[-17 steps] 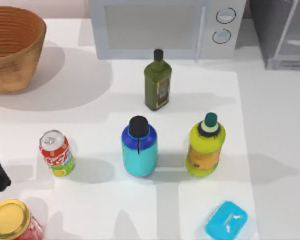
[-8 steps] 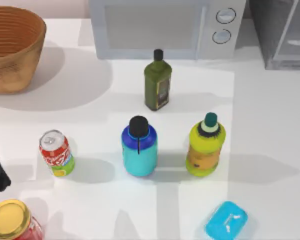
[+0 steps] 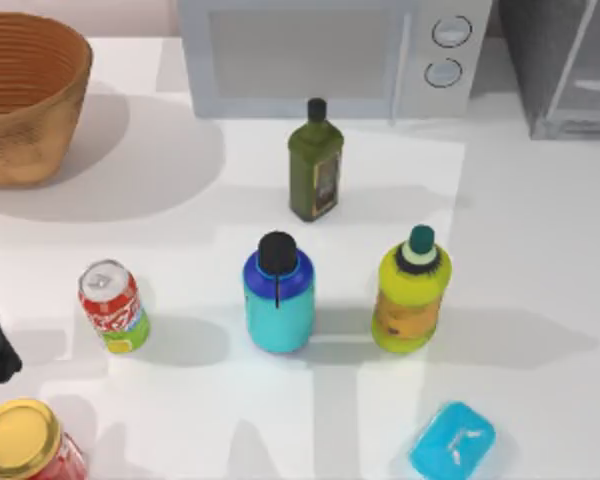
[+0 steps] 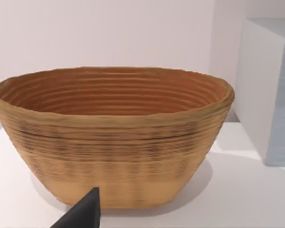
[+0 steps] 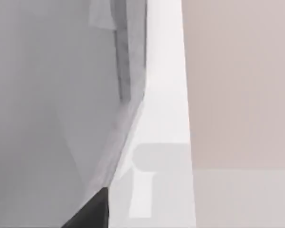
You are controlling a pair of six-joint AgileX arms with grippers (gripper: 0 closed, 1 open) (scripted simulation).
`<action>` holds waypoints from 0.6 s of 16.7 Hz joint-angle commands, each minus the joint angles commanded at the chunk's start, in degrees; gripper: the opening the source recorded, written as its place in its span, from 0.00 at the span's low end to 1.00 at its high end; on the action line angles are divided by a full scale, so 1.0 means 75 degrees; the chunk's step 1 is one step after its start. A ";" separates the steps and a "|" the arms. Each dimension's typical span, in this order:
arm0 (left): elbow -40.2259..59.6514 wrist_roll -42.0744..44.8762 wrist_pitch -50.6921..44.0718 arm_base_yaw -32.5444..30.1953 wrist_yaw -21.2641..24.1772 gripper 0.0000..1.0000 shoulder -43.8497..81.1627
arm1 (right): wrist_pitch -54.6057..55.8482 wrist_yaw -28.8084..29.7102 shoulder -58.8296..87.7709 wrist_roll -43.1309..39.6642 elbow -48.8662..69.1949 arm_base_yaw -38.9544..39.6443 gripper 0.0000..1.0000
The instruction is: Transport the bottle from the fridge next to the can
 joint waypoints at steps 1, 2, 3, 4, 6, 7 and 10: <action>0.0000 0.0000 0.0000 0.0000 0.0000 1.00 0.0000 | 0.0133 0.0259 -0.0058 0.0242 -0.0102 0.0328 1.00; 0.0000 0.0000 0.0000 0.0000 0.0000 1.00 0.0000 | 0.0286 0.0563 -0.0127 0.0521 -0.0224 0.0726 1.00; 0.0000 0.0000 0.0000 0.0000 0.0000 1.00 0.0000 | 0.0460 0.0914 -0.0210 0.0835 -0.0364 0.1202 1.00; 0.0000 0.0000 0.0000 0.0000 0.0000 1.00 0.0000 | 0.0648 0.1298 -0.0305 0.1173 -0.0518 0.1731 1.00; 0.0000 0.0000 0.0000 0.0000 0.0000 1.00 0.0000 | 0.1058 0.2141 -0.0532 0.1904 -0.0862 0.2914 1.00; 0.0000 0.0000 0.0000 0.0000 0.0000 1.00 0.0000 | 0.1270 0.2583 -0.0658 0.2279 -0.1044 0.3525 1.00; 0.0000 0.0000 0.0000 0.0000 0.0000 1.00 0.0000 | 0.1879 0.3858 -0.1054 0.3355 -0.1588 0.5185 1.00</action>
